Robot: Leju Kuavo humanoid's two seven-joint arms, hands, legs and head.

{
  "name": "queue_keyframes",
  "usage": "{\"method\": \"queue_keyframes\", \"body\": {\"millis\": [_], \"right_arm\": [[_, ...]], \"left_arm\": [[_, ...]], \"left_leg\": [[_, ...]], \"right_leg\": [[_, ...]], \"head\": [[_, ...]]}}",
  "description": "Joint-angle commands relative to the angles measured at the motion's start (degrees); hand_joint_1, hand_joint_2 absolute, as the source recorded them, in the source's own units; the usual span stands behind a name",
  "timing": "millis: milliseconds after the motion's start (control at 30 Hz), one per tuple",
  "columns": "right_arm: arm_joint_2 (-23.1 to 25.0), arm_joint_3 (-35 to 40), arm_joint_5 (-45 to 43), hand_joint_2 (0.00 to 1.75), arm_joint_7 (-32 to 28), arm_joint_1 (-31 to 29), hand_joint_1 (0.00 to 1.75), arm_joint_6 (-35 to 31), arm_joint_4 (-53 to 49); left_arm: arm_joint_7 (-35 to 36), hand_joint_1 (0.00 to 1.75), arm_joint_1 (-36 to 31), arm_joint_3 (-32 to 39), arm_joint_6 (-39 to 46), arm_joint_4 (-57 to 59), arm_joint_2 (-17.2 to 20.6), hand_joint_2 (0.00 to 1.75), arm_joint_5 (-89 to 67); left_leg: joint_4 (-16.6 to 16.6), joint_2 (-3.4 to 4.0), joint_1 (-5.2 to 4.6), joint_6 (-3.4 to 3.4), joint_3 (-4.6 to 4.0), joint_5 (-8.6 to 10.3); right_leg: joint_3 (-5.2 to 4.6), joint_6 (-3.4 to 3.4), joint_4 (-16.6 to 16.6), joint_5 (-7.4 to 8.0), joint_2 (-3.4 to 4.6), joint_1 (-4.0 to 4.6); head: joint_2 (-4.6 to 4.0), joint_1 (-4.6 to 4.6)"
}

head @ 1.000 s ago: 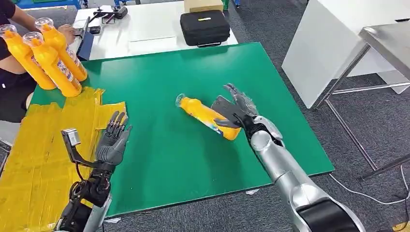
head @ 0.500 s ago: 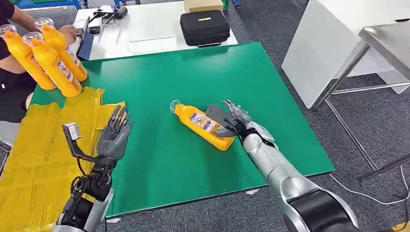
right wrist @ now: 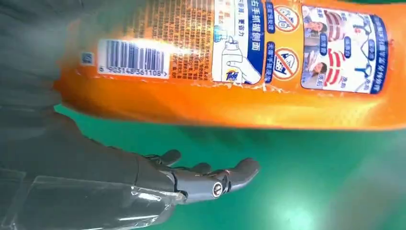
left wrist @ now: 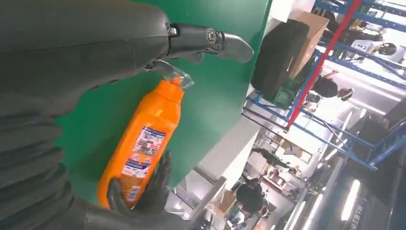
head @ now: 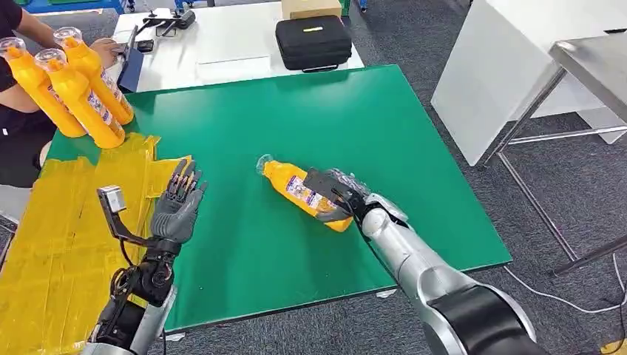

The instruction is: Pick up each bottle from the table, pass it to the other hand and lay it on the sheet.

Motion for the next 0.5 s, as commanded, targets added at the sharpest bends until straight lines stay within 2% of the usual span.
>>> {"method": "queue_keyframes", "body": {"millis": [33, 133, 500], "right_arm": [[1.5, 2.7, 3.5, 1.75, 4.5, -3.0, 1.73, 5.1, 8.1], [1.3, 2.7, 3.6, 1.75, 4.9, -2.3, 1.75, 5.4, 8.1], [1.2, 1.4, 2.4, 1.75, 4.1, -2.1, 1.75, 5.7, 7.5]], "left_arm": [[0.6, 0.0, -4.1, -1.0, 0.3, 4.9, -0.7, 1.75, 0.6], [0.6, 0.0, -3.8, -1.0, 0.0, 5.2, -0.4, 1.75, 0.7], [-0.2, 0.0, -3.3, -0.7, -0.4, 5.6, 0.2, 1.75, 1.0]], "left_leg": [[0.0, -0.01, 0.01, -0.06, 0.19, -0.09], [0.0, 0.01, 0.01, -0.09, 0.44, -0.19], [0.0, 0.0, 0.02, -0.06, 0.4, -0.07]], "right_leg": [[0.2, -0.02, 0.0, -0.1, -0.06, 0.02], [0.45, -0.02, 0.0, -0.2, -0.09, 0.03], [0.41, -0.03, -0.1, -0.08, -0.05, 0.02]], "head": [[0.0, 0.0], [0.0, 0.0], [0.0, -0.02]]}}
